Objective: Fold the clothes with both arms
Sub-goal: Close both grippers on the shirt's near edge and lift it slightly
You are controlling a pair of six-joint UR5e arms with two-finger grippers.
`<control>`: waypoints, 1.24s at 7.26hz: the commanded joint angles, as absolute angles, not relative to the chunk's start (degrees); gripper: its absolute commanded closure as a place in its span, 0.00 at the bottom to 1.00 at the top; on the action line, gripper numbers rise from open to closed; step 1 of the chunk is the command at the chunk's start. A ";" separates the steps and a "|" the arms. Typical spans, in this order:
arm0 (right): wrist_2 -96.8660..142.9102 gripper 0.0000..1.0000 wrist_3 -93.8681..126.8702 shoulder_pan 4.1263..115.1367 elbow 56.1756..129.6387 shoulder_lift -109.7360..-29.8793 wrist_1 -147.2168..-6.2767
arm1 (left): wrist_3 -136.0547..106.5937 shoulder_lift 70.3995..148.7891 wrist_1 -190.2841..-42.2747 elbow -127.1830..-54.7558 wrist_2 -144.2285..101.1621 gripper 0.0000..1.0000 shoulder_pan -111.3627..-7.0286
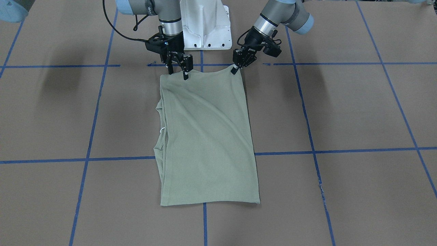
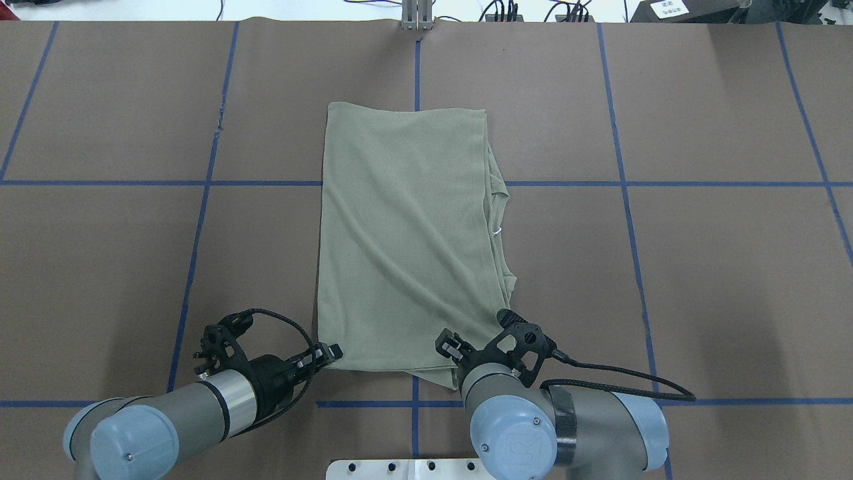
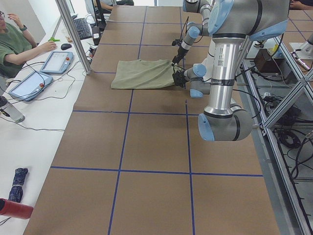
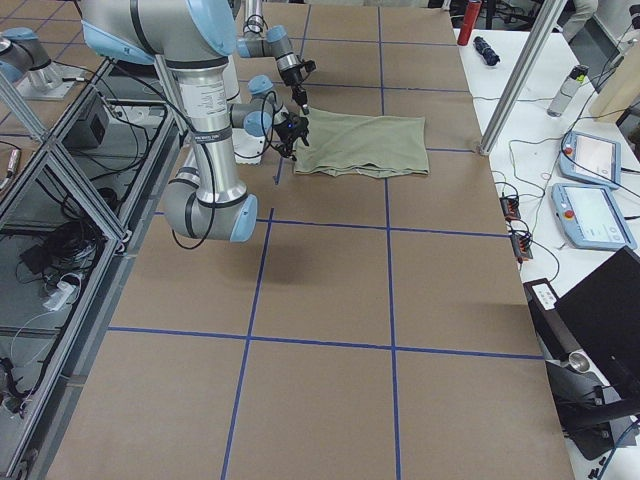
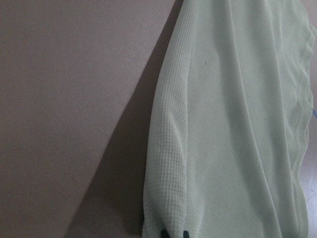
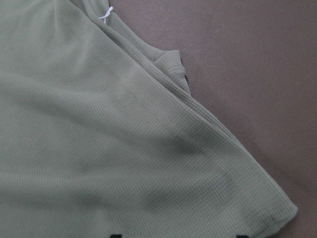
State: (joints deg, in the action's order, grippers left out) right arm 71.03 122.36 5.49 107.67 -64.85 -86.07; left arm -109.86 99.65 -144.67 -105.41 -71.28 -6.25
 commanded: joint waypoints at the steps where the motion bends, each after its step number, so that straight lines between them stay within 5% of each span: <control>1: 71.37 0.18 122.08 5.54 107.05 -64.69 -86.13 | -109.86 99.58 -144.67 -105.47 -71.28 1.00 -6.33; 4: 71.37 0.32 122.52 5.54 106.44 -64.43 -85.96 | -109.86 99.58 -144.67 -105.64 -71.28 1.00 -6.33; 6: 71.28 0.76 123.39 5.54 106.26 -63.37 -85.96 | -109.86 99.49 -144.67 -105.64 -71.28 1.00 -6.33; 8: 71.28 1.00 125.14 5.54 105.74 -63.11 -85.96 | -109.86 99.58 -144.67 -105.64 -71.28 1.00 -6.33; 9: 71.28 1.00 125.85 5.45 105.30 -62.84 -85.87 | -109.86 99.67 -144.67 -105.73 -71.28 1.00 -6.33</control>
State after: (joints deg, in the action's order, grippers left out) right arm 71.28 124.78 5.53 105.80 -63.10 -85.92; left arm -109.86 99.57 -144.67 -105.67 -71.28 -6.33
